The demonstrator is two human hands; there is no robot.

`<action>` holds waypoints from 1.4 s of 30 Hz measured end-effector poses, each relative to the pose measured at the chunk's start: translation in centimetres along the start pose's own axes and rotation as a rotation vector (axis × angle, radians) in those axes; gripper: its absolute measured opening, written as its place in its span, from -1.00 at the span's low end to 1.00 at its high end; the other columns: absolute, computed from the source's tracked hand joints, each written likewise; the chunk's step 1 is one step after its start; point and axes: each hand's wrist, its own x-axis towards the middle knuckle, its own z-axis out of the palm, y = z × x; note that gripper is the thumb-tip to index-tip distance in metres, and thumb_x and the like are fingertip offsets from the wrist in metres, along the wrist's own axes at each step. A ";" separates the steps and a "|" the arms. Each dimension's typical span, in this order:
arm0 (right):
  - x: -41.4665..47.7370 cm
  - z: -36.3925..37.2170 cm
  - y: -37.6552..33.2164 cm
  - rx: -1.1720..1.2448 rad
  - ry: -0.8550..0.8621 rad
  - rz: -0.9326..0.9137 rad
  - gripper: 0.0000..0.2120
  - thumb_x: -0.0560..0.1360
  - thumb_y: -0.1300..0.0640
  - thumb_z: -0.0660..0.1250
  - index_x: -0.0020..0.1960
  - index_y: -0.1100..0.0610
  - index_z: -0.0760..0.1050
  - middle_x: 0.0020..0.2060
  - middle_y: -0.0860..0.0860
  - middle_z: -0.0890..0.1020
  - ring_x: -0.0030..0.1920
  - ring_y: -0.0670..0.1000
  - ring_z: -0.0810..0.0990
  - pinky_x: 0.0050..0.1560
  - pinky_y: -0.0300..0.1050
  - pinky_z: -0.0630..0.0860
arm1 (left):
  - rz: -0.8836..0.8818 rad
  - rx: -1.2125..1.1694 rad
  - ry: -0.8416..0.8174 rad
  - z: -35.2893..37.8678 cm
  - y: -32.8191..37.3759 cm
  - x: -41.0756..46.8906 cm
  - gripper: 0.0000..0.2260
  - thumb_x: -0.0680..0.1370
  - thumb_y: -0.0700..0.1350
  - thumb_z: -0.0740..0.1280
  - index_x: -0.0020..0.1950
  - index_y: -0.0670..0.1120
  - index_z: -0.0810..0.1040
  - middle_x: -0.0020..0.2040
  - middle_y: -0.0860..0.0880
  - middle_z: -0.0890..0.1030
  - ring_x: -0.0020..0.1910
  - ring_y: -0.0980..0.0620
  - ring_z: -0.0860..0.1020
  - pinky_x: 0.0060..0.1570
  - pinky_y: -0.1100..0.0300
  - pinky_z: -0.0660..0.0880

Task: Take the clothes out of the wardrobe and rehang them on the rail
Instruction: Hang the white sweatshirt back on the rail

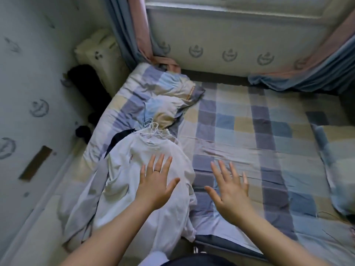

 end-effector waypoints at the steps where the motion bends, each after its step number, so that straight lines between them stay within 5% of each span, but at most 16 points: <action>1: 1.3 0.5 -0.5 -0.006 -0.020 -0.020 -0.23 0.37 -0.50 -0.45 0.52 -0.24 -0.32 0.50 -0.18 -0.30 0.55 0.04 -0.30 0.48 0.24 -0.25 | -0.030 -0.001 -0.012 0.1 -1.3 0.4 -0.22 0.44 0.40 -0.33 0.62 0.12 -0.18 0.63 0.07 -0.19 0.58 -0.01 -0.31 0.51 -0.11 -0.26; 12: 15.6 9.7 -7.9 -0.083 -0.236 -0.022 -0.15 0.37 -0.47 -0.49 0.58 -0.16 -0.17 0.59 -0.11 -0.10 0.57 0.06 -0.18 0.48 0.19 -0.20 | -0.154 -0.075 -0.123 3.5 -16.7 10.6 -0.20 0.44 0.39 -0.27 0.63 0.08 -0.07 0.65 0.01 -0.05 0.60 -0.03 -0.20 0.51 -0.09 -0.18; 17: 23.5 16.6 -10.3 -0.122 -0.318 0.004 -0.25 0.42 -0.39 -0.39 0.57 -0.16 -0.21 0.58 -0.11 -0.13 0.57 0.07 -0.20 0.49 0.20 -0.16 | -0.141 -0.044 -0.202 7.7 -23.5 16.8 -0.37 0.63 0.26 0.04 0.63 0.06 -0.05 0.64 0.01 -0.04 0.60 -0.07 -0.17 0.53 -0.08 -0.13; 22: 32.3 23.0 -11.0 -0.109 -0.298 0.023 -0.38 0.58 -0.30 -0.10 0.57 -0.15 -0.15 0.58 -0.12 -0.09 0.57 0.06 -0.15 0.49 0.22 -0.14 | -0.098 0.021 -0.211 12.8 -29.0 23.5 -0.37 0.63 0.23 0.10 0.63 0.05 -0.01 0.64 -0.04 -0.02 0.61 -0.10 -0.12 0.53 -0.11 -0.08; 29: 43.0 30.3 -8.9 -0.092 -0.221 0.088 -0.36 0.61 -0.23 0.00 0.59 -0.04 -0.08 0.58 -0.05 0.01 0.56 0.10 -0.01 0.48 0.24 0.01 | -0.087 0.104 -0.080 18.0 -33.7 32.4 -0.41 0.64 0.17 0.12 0.62 0.04 0.04 0.64 -0.05 0.02 0.59 -0.14 -0.02 0.49 -0.12 -0.06; 34: 47.7 33.4 -7.7 0.009 -0.195 0.134 -0.44 0.57 -0.18 0.08 0.51 0.00 0.12 0.48 0.02 0.27 0.46 0.12 0.24 0.36 0.21 0.20 | -0.142 0.037 0.041 18.8 -34.1 36.1 -0.55 0.65 0.00 0.21 0.53 -0.02 0.25 0.39 -0.17 0.38 0.31 -0.25 0.32 0.26 -0.12 0.24; 42: 48.3 32.4 -6.0 0.144 -0.081 0.199 -0.65 0.57 -0.05 0.22 0.30 0.05 0.42 0.21 0.12 0.48 0.24 0.20 0.45 0.24 0.12 0.39 | -0.093 -0.005 0.132 17.5 -33.7 36.5 -0.84 0.64 -0.12 0.21 0.18 -0.13 0.47 0.15 -0.17 0.47 0.10 -0.23 0.39 -0.01 -0.04 0.25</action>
